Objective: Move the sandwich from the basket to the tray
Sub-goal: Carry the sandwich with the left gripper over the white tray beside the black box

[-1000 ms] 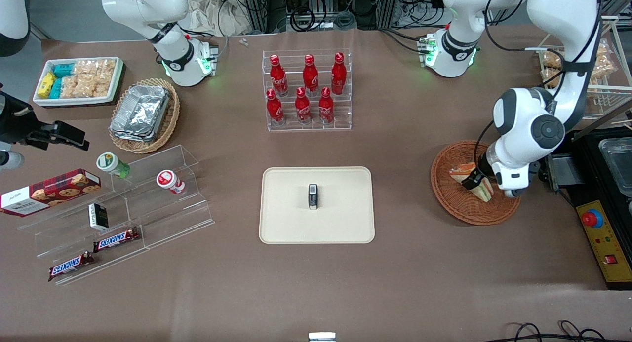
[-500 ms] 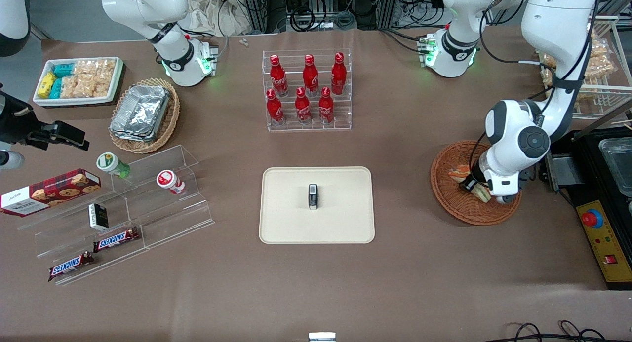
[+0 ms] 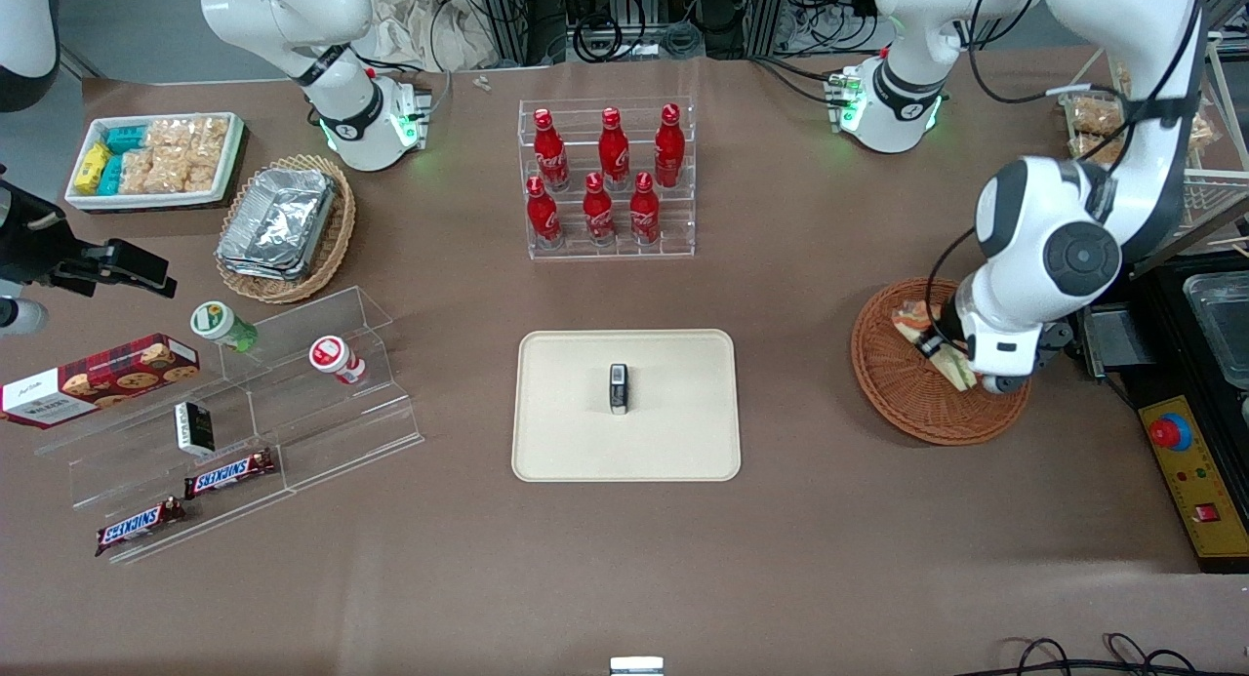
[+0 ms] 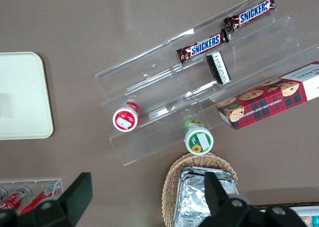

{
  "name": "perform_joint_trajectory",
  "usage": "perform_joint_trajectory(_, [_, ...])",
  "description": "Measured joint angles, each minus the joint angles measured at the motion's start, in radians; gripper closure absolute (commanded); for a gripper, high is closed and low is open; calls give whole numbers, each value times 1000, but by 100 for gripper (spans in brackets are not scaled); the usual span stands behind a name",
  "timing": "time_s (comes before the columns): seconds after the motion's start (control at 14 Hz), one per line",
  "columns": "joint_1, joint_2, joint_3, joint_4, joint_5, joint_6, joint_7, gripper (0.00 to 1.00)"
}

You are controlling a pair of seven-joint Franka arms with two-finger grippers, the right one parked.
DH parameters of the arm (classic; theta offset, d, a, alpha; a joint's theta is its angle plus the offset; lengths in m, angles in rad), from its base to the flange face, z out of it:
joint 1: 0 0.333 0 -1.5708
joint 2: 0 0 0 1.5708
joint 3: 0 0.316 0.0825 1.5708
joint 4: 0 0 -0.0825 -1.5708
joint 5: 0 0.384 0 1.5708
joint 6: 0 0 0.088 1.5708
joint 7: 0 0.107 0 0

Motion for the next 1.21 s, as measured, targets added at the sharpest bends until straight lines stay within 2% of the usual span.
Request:
perform_joint_trajectory(0.14, [-6,-22,-85,96,-2,-108,67,100])
perform_joint_trajectory(0.29, [-12,-25,-153,131,-16,-126,138,100])
perform_joint_trajectory(0.5, [-14,0,-276,143,-35,-52,169,100])
perform_joint_trajectory(0.71, [-20,82,-383,142,-25,80,172,100])
perform_joint_trajectory(1.21, [-54,404,-404,163,199,316,148,100])
